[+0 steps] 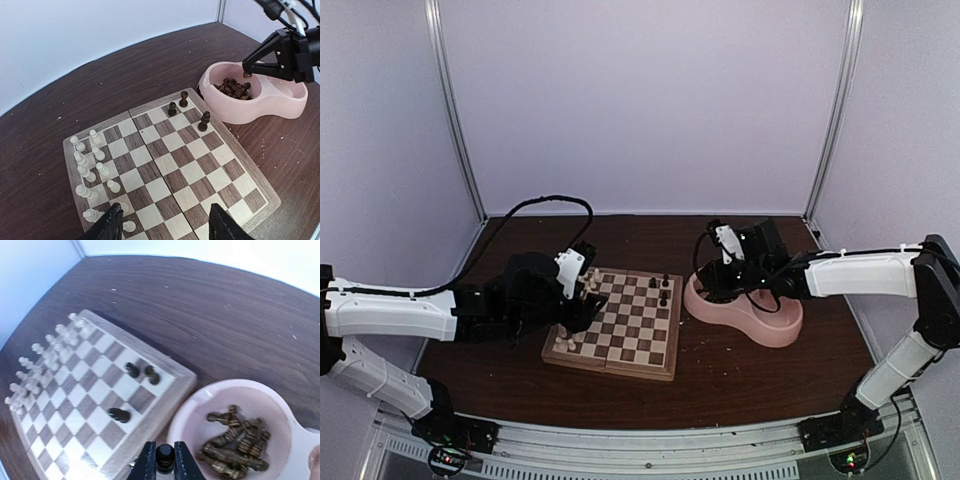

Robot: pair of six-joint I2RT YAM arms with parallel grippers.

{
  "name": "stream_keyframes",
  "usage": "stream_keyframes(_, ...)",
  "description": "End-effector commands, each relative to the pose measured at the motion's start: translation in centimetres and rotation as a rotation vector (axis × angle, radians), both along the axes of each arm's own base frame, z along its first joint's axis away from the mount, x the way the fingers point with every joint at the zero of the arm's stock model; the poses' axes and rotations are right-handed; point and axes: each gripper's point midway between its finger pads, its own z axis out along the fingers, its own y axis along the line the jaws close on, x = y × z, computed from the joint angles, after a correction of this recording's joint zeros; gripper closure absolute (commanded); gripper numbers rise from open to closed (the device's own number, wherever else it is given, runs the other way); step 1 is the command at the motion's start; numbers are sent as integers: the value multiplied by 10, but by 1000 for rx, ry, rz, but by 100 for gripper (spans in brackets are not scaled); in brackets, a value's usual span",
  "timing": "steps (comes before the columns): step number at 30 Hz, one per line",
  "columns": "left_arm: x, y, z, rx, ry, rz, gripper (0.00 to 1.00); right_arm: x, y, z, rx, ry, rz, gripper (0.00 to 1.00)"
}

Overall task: Set up the chess pieces on the board
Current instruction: Pick up the pawn from the storage box, then place the pawn on the chessboard.

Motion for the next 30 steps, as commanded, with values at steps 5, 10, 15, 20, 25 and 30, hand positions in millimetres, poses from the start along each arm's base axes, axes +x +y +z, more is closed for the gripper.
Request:
stream_keyframes(5,11,16,16,-112,20,51,39,-57,85,36,142,-193,400,87)
stream_keyframes(10,13,24,18,-135,28,63,39,-82,115,21,133,-187,519,88)
stream_keyframes(15,15,29,19,-138,23,74,39,-99,141,0,108,-174,596,88)
stream_keyframes(20,15,32,19,-134,18,80,39,-100,155,-22,69,-164,605,88)
stream_keyframes(25,15,32,18,-131,18,80,38,-101,165,-38,21,-144,625,88)
stream_keyframes(30,15,29,16,-126,27,72,38,-99,169,-52,-22,-128,629,87)
